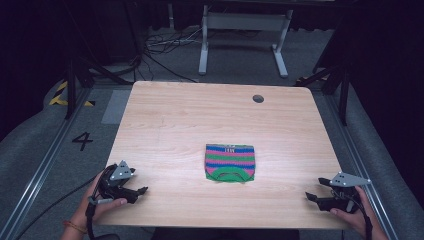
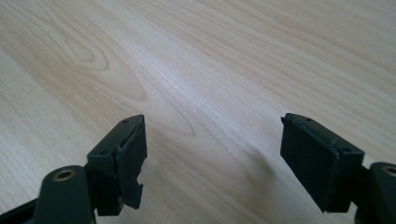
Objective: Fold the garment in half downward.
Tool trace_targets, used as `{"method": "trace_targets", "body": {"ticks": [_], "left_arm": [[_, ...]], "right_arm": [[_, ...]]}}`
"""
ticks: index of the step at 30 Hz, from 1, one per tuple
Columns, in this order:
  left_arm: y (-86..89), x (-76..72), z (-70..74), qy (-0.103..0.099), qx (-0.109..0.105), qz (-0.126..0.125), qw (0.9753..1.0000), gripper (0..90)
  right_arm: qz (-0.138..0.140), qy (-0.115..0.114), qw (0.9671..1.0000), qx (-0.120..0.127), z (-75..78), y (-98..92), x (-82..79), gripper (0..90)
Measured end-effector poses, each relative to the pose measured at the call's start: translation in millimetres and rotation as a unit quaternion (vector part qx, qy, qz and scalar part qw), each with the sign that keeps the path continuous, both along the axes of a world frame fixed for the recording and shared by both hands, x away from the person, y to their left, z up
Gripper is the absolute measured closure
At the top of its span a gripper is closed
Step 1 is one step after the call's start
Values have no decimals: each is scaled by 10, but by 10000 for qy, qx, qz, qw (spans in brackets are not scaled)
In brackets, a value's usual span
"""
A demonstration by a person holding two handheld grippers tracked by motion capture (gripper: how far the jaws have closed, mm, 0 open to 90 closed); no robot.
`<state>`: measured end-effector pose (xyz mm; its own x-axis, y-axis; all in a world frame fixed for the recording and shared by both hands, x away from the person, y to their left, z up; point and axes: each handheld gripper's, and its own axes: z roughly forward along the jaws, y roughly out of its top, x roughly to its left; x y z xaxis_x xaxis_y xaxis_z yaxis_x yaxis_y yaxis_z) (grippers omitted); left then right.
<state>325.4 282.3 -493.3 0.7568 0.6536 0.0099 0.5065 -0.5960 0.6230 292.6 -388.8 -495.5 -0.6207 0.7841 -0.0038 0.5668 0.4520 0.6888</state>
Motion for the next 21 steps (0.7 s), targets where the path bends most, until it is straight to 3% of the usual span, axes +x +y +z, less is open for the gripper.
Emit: {"method": "trace_targets", "body": {"ticks": [2,5,21], "left_arm": [[42,-3,-37,67,-199,164,9996,173],[75,-22,-80,-16,-369,263,9990,146],[55,-39,-85,-42,-390,398,9984,142]], "right_arm": [[-2,9,10000,-6,-15,-7,-10,217],[-96,-2,9997,215,-70,-56,-46,198],[-284,-83,9992,254,-93,-82,-46,184]]}}
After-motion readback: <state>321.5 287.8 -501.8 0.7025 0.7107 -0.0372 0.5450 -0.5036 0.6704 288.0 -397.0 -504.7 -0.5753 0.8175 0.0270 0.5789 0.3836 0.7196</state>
